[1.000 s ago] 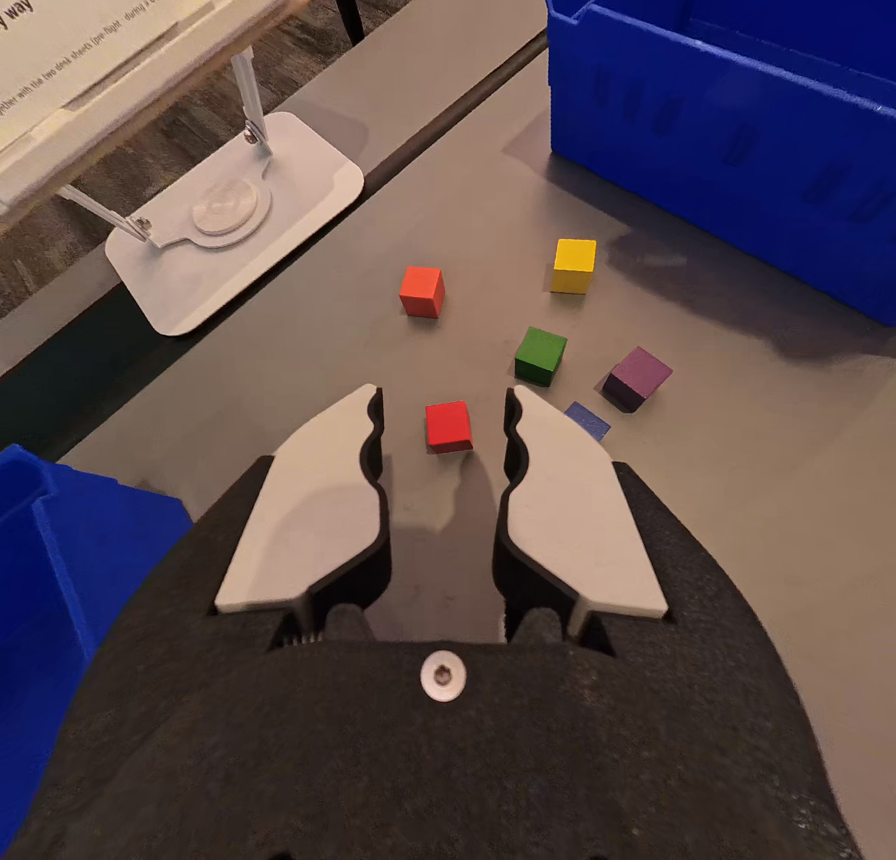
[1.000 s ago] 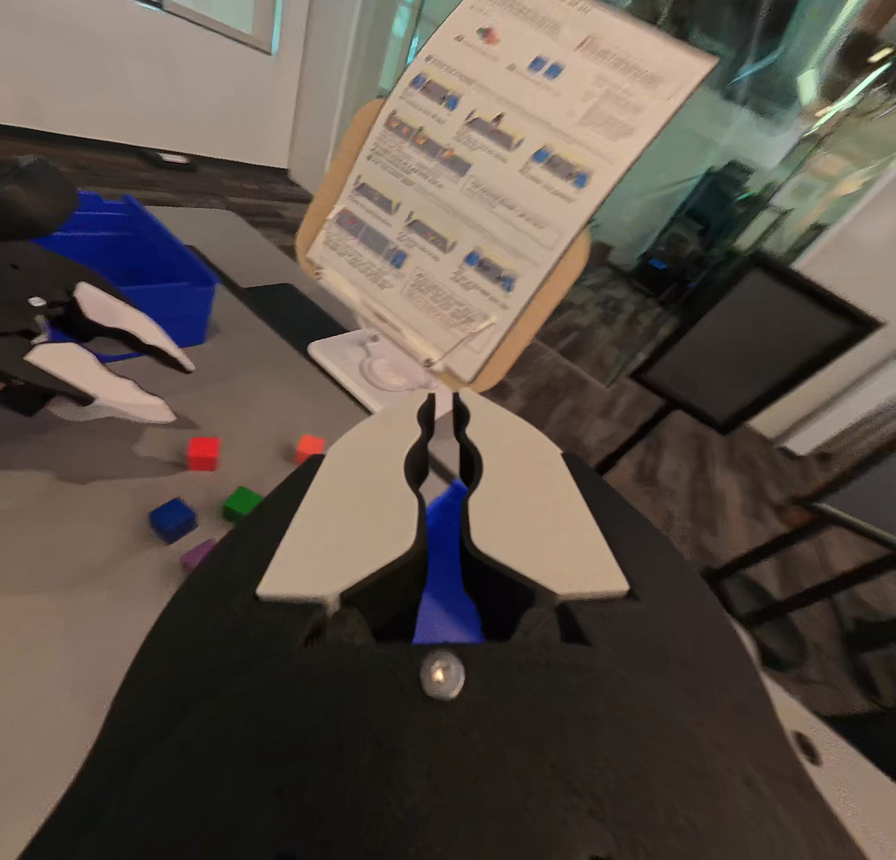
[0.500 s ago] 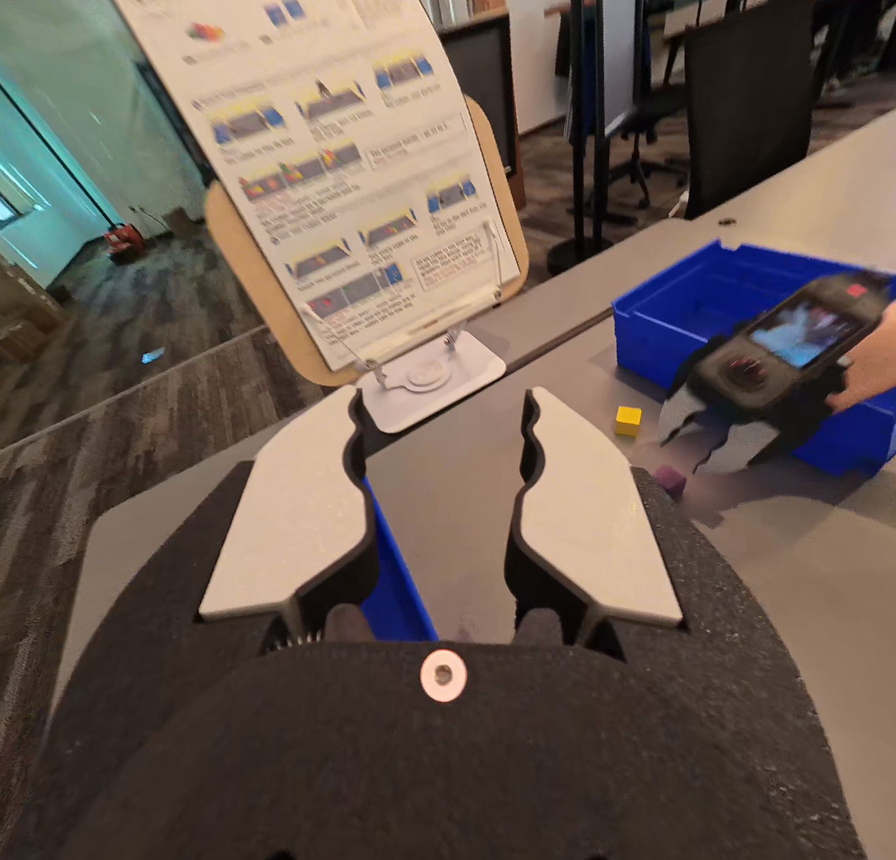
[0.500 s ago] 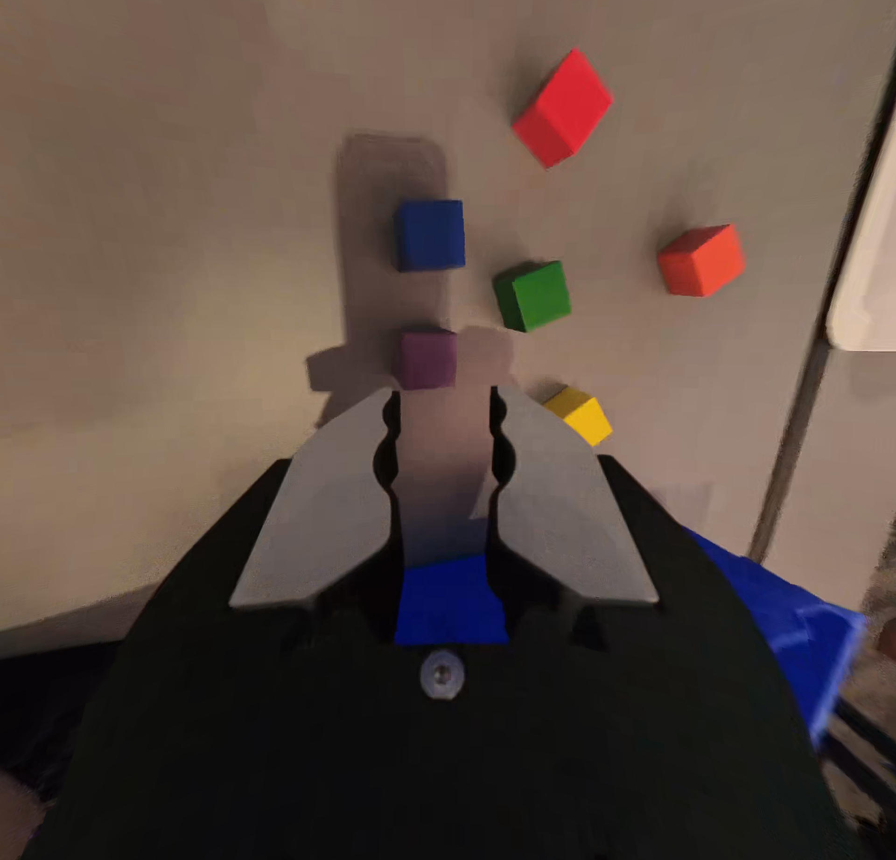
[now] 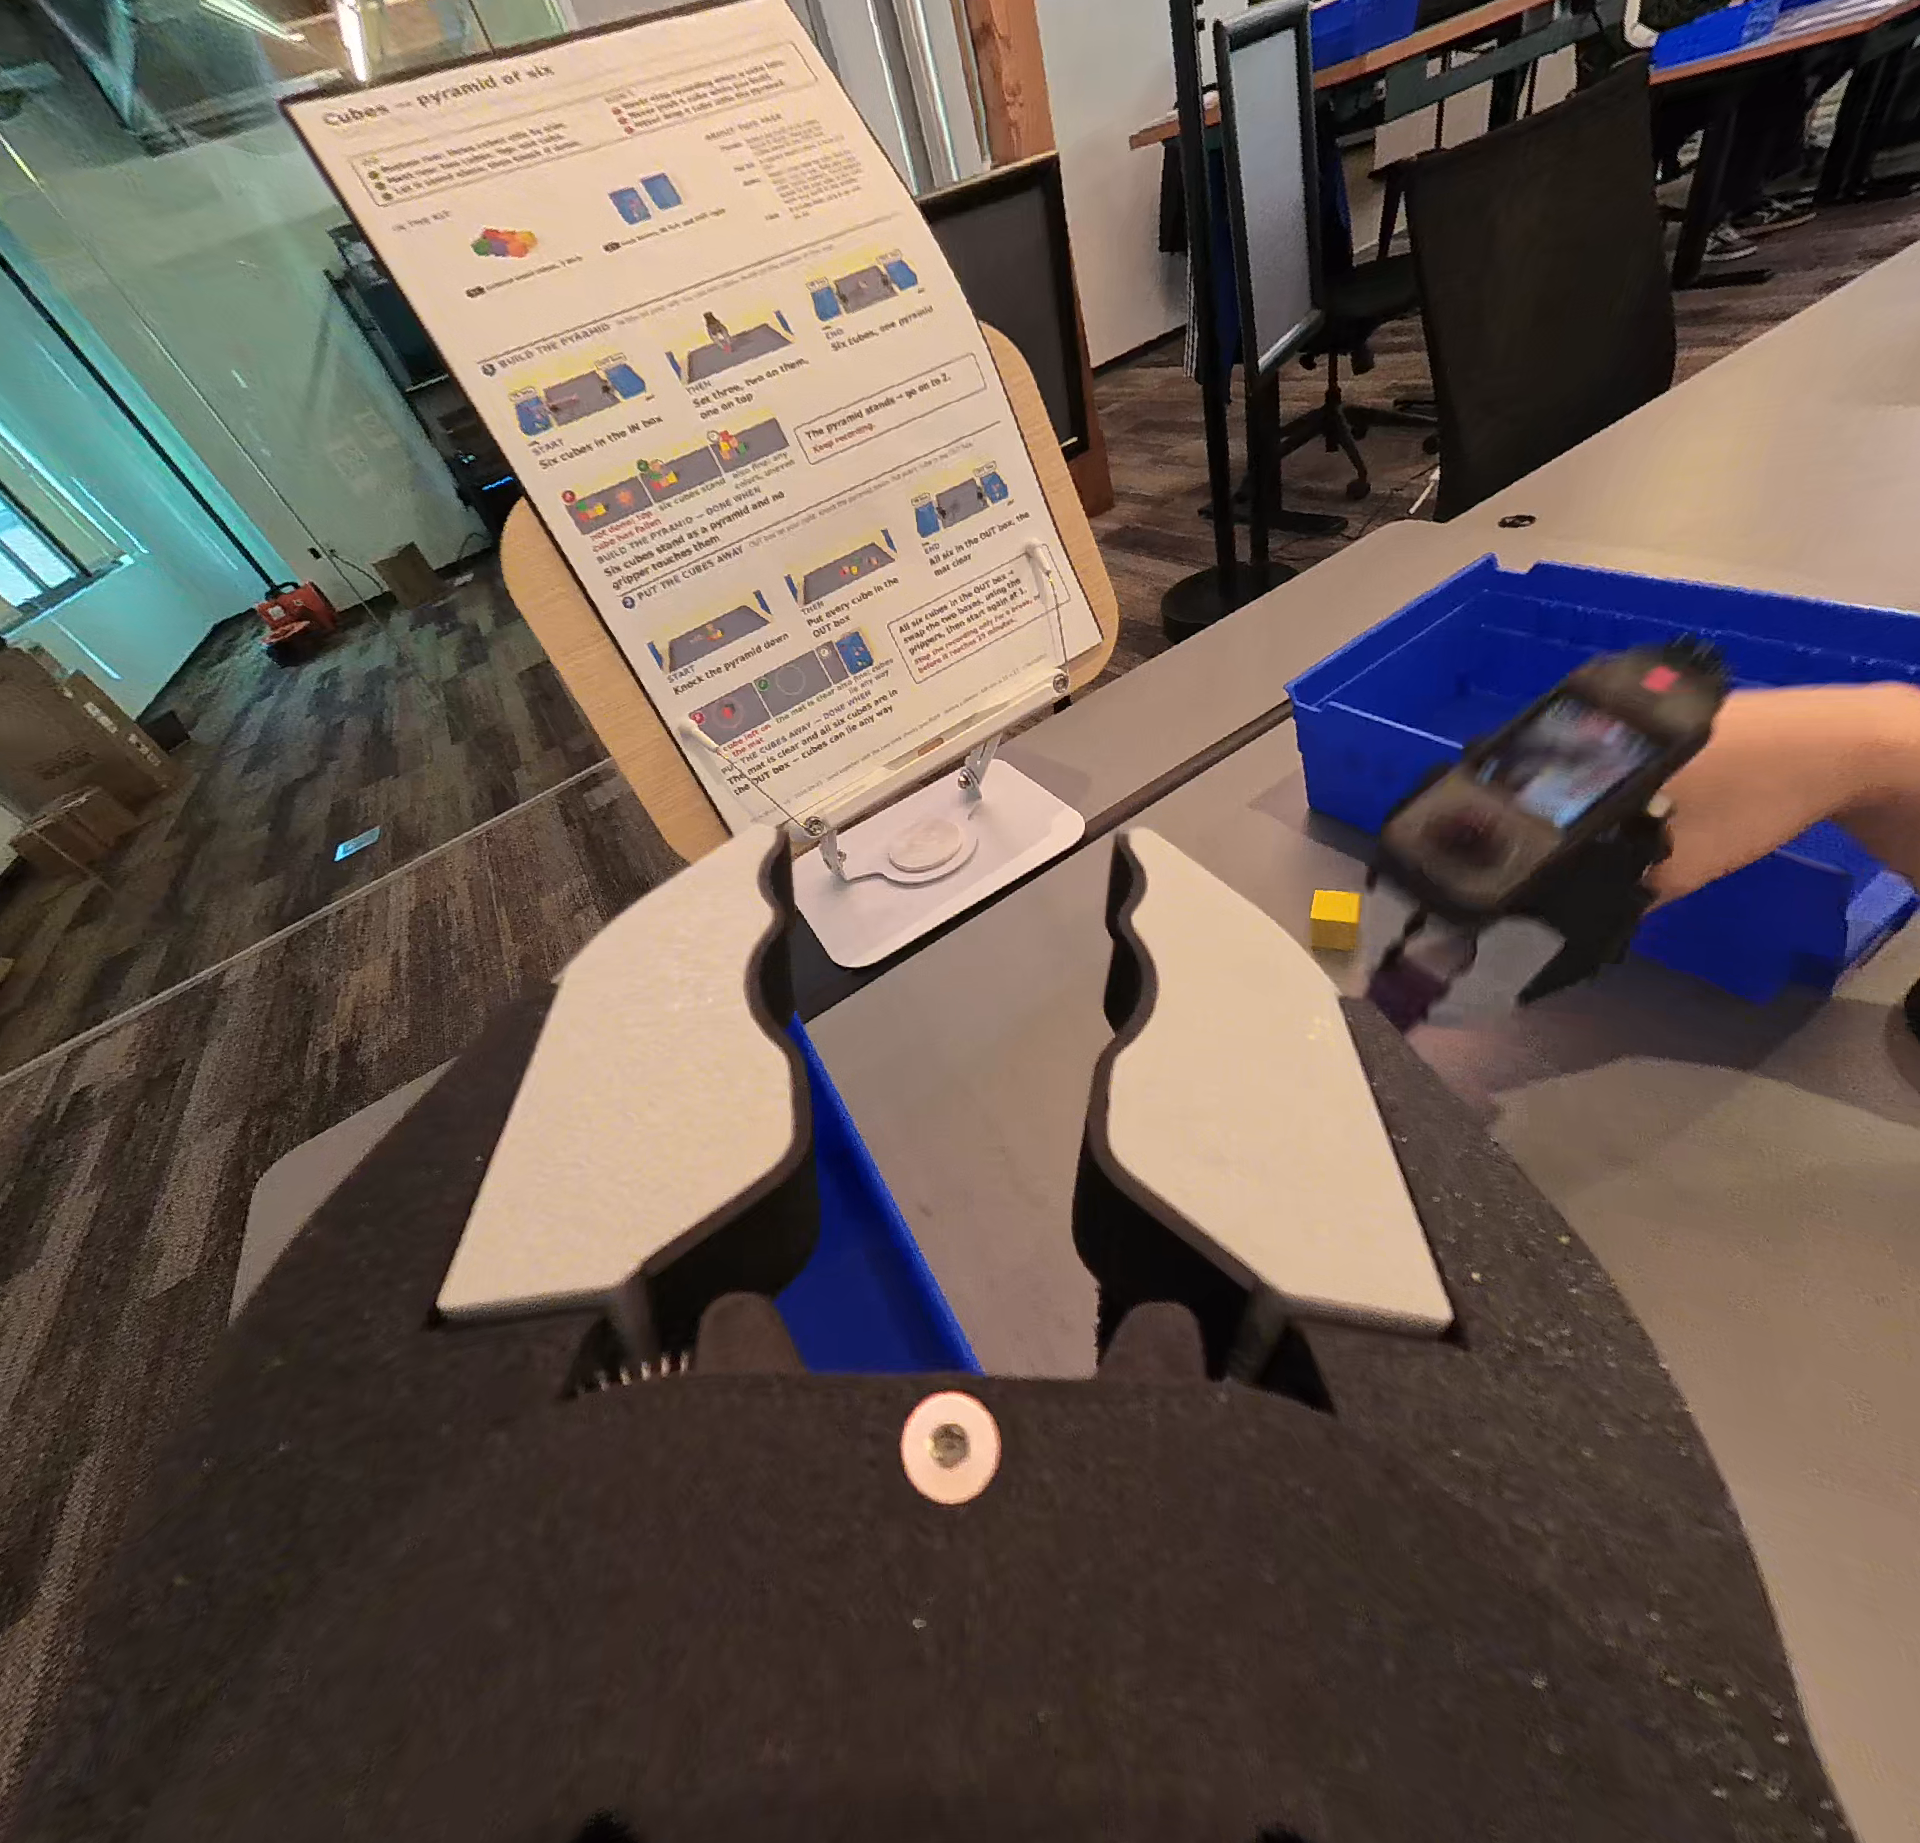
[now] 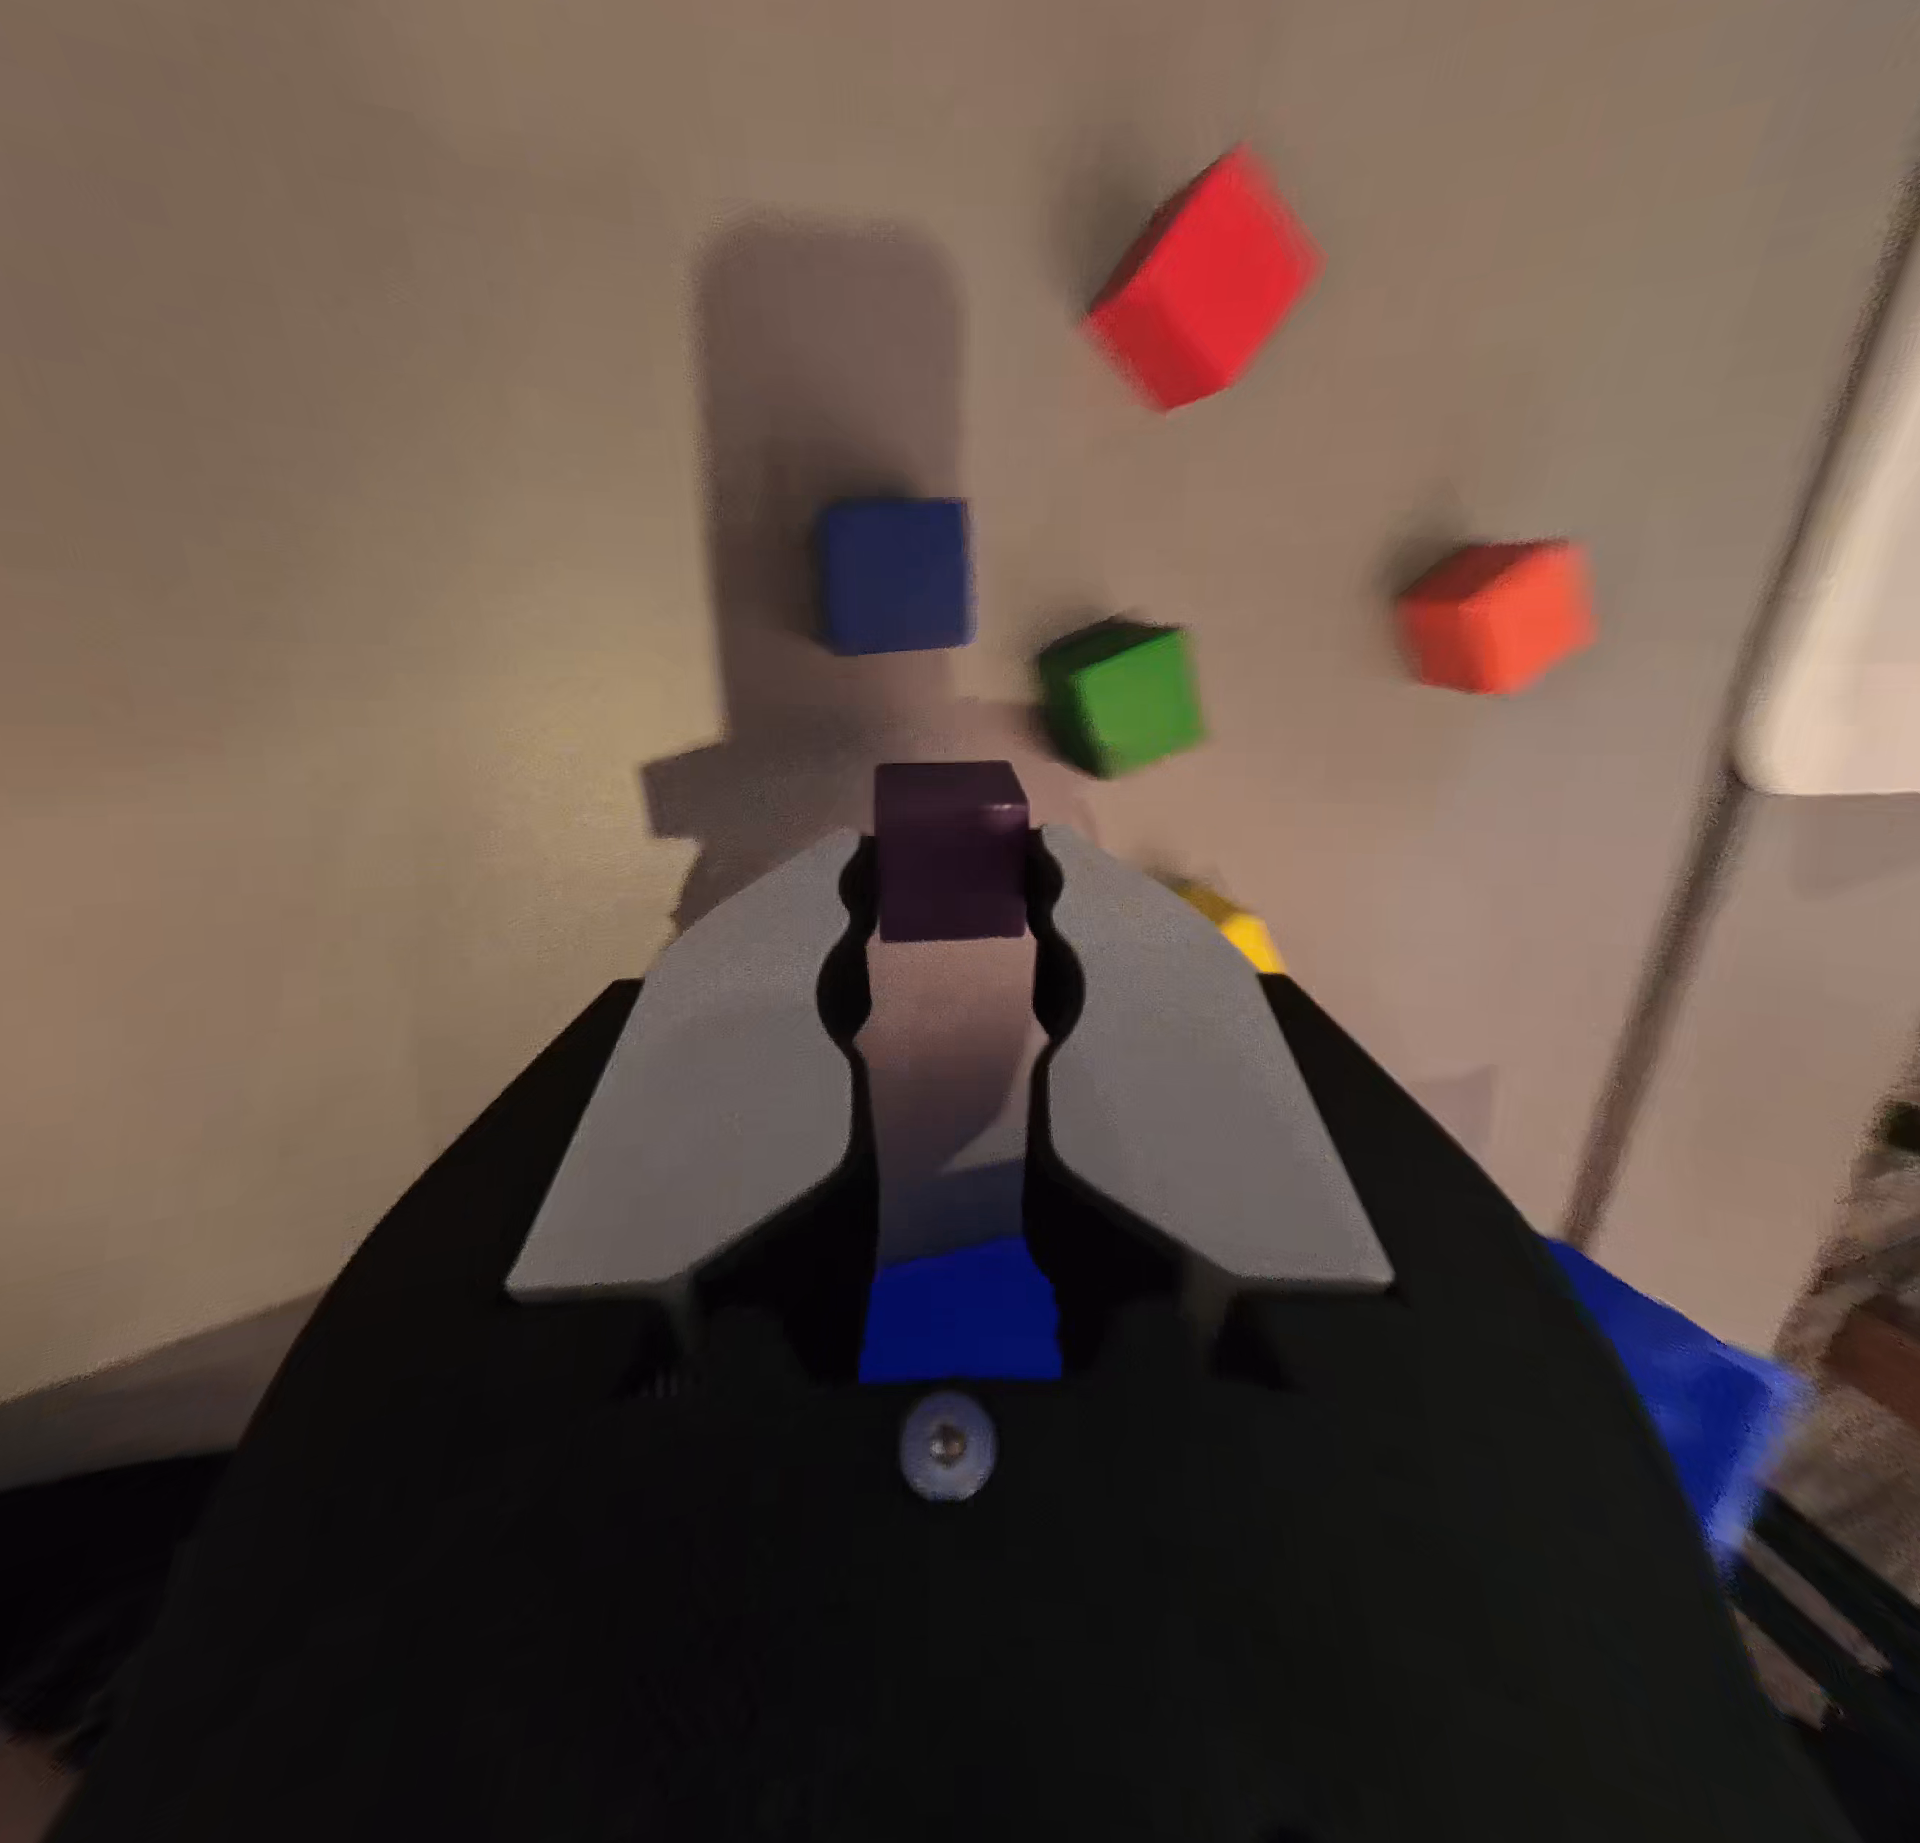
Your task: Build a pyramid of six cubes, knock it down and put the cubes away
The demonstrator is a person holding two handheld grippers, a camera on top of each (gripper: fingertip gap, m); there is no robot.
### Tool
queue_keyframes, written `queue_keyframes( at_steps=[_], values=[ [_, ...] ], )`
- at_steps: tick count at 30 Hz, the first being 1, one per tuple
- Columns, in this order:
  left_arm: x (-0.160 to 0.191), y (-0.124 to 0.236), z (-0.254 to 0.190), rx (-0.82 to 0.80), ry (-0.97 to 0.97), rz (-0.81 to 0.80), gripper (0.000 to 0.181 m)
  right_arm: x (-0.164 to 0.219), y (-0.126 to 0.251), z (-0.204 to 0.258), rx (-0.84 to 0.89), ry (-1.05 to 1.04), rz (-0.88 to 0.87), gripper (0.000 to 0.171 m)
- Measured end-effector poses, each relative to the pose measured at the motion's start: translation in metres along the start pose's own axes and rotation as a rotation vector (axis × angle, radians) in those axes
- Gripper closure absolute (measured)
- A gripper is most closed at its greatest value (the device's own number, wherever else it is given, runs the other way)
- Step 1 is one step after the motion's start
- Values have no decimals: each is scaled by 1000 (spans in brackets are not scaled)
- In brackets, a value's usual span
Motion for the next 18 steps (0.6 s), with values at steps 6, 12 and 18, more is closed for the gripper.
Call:
queue_keyframes(
  at_steps=[6,12,18],
  values=[
    [-1,-6,-10,24,-30,7,125,87,137,-40,477,-503,-586,143],
    [1,-16,-17,28,-57,53,125,222,77,-71,376,-1198,-102,142],
    [2,-24,-23,43,-75,82,125,236,6,-79,161,-1366,147,142]
  ],
)
Point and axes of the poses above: each gripper's, where its closed fingertips meet, y back along the fingers, x out of its underside, z = x × y across the jaws, the point moved 10 cm from there along y, back along the fingers, and after that the axes turned 8 degrees about z, right-handed, at the moved point
